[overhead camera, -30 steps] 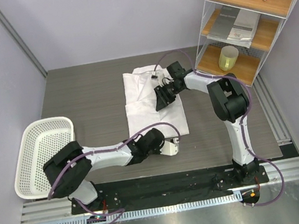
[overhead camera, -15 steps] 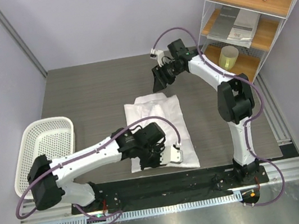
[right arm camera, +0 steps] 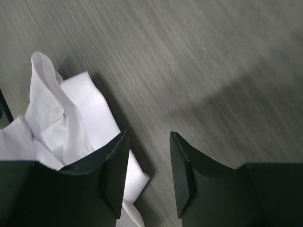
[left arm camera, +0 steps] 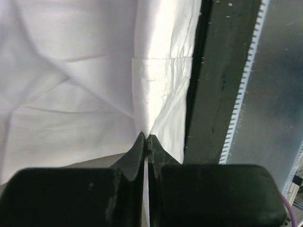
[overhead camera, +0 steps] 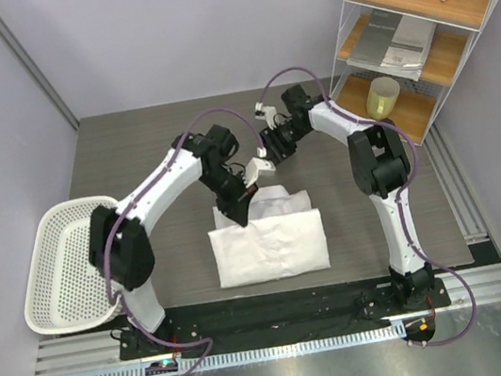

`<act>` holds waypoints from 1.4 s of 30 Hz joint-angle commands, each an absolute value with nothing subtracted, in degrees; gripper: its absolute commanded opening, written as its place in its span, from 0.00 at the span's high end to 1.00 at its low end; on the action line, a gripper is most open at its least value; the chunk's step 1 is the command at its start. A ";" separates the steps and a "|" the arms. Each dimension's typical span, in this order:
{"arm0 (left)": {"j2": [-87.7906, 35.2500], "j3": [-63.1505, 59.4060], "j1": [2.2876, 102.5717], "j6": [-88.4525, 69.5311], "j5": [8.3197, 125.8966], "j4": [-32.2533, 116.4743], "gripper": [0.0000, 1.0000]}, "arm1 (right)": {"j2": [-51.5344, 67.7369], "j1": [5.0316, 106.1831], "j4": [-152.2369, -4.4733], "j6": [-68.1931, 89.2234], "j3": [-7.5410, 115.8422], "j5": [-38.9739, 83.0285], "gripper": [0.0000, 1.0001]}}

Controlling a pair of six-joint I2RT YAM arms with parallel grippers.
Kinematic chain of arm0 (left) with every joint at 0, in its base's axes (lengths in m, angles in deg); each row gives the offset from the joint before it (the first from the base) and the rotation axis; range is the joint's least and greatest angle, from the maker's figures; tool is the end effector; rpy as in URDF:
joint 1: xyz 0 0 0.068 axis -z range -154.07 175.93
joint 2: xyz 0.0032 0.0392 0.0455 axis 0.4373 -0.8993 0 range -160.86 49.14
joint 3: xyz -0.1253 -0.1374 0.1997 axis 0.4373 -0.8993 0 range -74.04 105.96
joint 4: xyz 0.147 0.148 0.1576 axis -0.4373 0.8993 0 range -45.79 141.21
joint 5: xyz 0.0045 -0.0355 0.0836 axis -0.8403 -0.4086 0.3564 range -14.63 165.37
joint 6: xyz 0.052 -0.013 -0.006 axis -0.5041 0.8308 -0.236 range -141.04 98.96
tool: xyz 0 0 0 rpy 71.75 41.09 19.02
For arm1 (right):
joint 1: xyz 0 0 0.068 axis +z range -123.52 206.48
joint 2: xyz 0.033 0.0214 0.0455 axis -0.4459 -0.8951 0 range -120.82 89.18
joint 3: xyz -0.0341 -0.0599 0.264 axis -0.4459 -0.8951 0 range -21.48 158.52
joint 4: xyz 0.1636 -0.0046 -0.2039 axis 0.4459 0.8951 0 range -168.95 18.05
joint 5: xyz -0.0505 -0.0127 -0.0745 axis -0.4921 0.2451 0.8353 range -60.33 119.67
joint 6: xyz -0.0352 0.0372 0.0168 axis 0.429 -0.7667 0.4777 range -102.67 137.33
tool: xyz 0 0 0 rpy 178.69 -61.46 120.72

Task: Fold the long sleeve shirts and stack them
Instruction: Fold the shirt

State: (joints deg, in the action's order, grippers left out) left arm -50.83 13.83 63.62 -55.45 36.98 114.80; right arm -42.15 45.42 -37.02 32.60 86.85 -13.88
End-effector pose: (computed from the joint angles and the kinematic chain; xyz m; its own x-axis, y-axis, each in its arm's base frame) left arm 0.2483 -0.2197 0.2798 -0.3414 0.8234 -0.4532 0.8905 0.1292 -0.4362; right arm 0.4514 0.1808 0.1809 -0.6918 -0.4393 -0.5731 -0.7190 0.4925 0.4904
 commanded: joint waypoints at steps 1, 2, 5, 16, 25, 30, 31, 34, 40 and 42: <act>-60.79 23.24 56.79 -62.52 32.48 118.48 1.00 | -41.51 46.08 -35.88 34.99 84.08 -18.66 0.58; -62.64 26.65 56.26 -63.13 32.74 118.39 1.00 | -41.42 46.17 -35.80 35.08 83.55 -18.85 0.59; -68.80 28.96 54.85 -63.67 34.23 115.24 1.00 | -41.07 46.52 -35.71 35.87 81.79 -19.55 0.61; -71.02 18.43 54.76 -62.25 39.33 100.11 0.77 | -41.16 47.05 -35.53 36.75 77.66 -20.52 0.64; -61.88 2.99 59.15 -65.07 37.76 98.80 0.90 | -35.98 48.89 -36.23 36.67 68.09 -22.62 0.67; -53.36 -3.90 64.07 -62.72 36.96 96.60 0.90 | -28.00 49.07 -39.31 33.60 59.73 -22.28 0.62; -52.47 -4.77 64.25 -61.74 36.35 96.34 0.87 | -27.28 48.98 -39.40 33.24 59.38 -21.32 0.59; -49.92 -4.87 64.25 -60.59 35.82 96.33 0.73 | -25.26 48.72 -39.31 30.43 60.34 -21.74 0.58; -46.93 -5.66 64.86 -59.10 36.08 93.53 0.51 | -23.49 49.86 -40.72 24.19 59.12 -27.28 0.59; -46.93 -6.10 65.22 -58.48 36.61 90.63 0.45 | -24.11 50.74 -40.54 23.57 58.94 -28.51 0.60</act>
